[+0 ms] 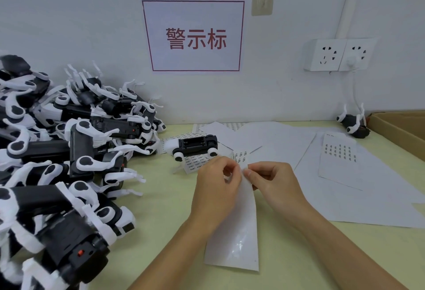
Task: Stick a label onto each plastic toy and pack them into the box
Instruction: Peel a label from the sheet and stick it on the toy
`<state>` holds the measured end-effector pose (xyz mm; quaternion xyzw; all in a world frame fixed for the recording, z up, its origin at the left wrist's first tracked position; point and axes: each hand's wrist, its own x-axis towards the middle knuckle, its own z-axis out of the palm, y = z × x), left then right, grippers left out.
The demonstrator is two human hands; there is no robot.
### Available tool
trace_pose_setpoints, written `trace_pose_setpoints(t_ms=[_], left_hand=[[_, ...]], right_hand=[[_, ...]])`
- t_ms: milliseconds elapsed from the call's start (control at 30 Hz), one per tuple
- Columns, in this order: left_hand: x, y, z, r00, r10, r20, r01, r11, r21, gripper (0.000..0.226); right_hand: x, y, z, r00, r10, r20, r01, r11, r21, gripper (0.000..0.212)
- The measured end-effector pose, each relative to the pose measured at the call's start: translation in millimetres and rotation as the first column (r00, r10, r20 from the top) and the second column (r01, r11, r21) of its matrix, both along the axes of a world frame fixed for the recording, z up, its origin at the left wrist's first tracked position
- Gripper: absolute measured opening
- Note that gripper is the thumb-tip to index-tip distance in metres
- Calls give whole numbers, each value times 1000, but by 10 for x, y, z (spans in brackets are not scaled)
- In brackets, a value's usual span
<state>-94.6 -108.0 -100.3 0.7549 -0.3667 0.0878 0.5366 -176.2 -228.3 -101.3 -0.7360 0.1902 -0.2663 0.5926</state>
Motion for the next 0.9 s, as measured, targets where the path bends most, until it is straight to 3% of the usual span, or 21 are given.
trace_pose_setpoints(t_ms=[267, 433, 667, 800, 900], left_hand=[[25, -1, 3, 999, -40, -28, 42, 998, 46, 11], [69, 18, 35, 986, -44, -160, 45, 999, 3, 14], [55, 3, 49, 990, -39, -135, 42, 999, 19, 22], [88, 13, 77, 961, 0, -278, -9, 1000, -29, 25], [107, 21, 91, 901, -5, -434, -39, 995, -91, 19]], right_hand=[[9, -9, 1, 1000, -18, -15, 18, 1000, 11, 11], [12, -17, -1, 999, -38, -26, 39, 999, 18, 10], [13, -34, 1, 996, -67, -51, 68, 997, 20, 11], [3, -108, -4, 987, -121, -105, 119, 993, -25, 4], [-30, -178, 2, 972, -168, -162, 148, 980, -132, 19]])
